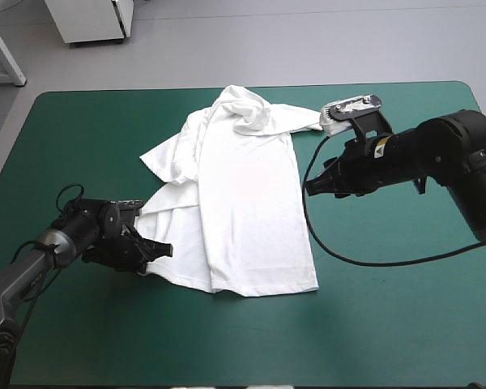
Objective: Fold the cloth
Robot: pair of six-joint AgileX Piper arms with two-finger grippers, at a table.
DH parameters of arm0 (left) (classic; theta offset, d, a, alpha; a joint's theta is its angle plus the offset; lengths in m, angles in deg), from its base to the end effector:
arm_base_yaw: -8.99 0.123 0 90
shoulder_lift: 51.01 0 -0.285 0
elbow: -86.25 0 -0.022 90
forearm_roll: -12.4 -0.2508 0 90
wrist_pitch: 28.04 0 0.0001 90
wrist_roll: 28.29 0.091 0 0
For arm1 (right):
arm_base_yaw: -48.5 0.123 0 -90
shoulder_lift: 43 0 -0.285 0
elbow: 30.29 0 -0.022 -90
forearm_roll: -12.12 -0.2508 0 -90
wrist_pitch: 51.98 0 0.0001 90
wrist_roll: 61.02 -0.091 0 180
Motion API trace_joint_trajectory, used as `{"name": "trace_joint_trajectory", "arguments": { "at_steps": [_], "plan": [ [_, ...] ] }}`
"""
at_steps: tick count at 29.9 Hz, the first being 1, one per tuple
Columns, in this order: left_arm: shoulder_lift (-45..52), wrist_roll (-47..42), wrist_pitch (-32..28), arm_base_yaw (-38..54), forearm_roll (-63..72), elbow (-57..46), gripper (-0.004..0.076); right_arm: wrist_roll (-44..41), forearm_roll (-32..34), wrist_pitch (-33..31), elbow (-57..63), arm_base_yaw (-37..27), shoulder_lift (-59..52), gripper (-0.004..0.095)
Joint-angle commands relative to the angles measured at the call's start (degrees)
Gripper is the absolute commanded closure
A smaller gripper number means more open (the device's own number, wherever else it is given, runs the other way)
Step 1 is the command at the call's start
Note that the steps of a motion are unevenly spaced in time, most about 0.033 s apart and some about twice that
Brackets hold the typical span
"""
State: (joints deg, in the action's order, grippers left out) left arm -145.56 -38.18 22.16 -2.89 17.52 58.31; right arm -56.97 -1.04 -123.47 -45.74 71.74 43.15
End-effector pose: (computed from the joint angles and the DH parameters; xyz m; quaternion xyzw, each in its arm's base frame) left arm 0.2508 -0.0591 0.2009 -0.0090 0.9973 -0.0474 0.0557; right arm 0.2360 0.1227 0.4412 -0.2225 0.9131 0.1666 0.2983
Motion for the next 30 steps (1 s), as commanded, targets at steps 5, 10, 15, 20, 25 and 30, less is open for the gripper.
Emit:
{"name": "trace_joint_trajectory", "arguments": {
  "at_steps": [5, 10, 15, 20, 25, 30],
  "plan": [
    [-1.45, -0.27, -5.03, -0.15, -1.73, -1.60, 0.0733, 0.49, 0.77, 1.72, -1.23, 1.25, 5.49, 0.0408],
    [-1.45, -0.11, -4.96, -0.15, -1.73, -1.60, 0.0733, -0.13, 8.09, 1.85, 0.59, 7.38, 9.88, 0.0408],
    [-1.45, -0.11, -4.96, -0.15, -1.73, -1.60, 0.0733, -3.53, 10.40, 6.80, 8.70, 10.94, 11.29, 0.0410],
    [-1.45, -0.11, -4.96, -0.15, -1.57, -1.60, 0.0733, -5.79, 10.00, 11.58, 18.22, 10.94, 11.29, 0.0410],
    [-1.45, -0.11, -4.96, -0.15, -1.57, -1.60, 0.0733, -5.67, 7.62, 15.09, 24.46, 10.94, 11.29, 0.0410],
    [-1.45, -0.11, -4.96, -0.15, -1.57, -1.60, 0.0733, -5.82, 5.35, 16.80, 26.27, 10.94, 11.29, 0.0411]
  ]
}}
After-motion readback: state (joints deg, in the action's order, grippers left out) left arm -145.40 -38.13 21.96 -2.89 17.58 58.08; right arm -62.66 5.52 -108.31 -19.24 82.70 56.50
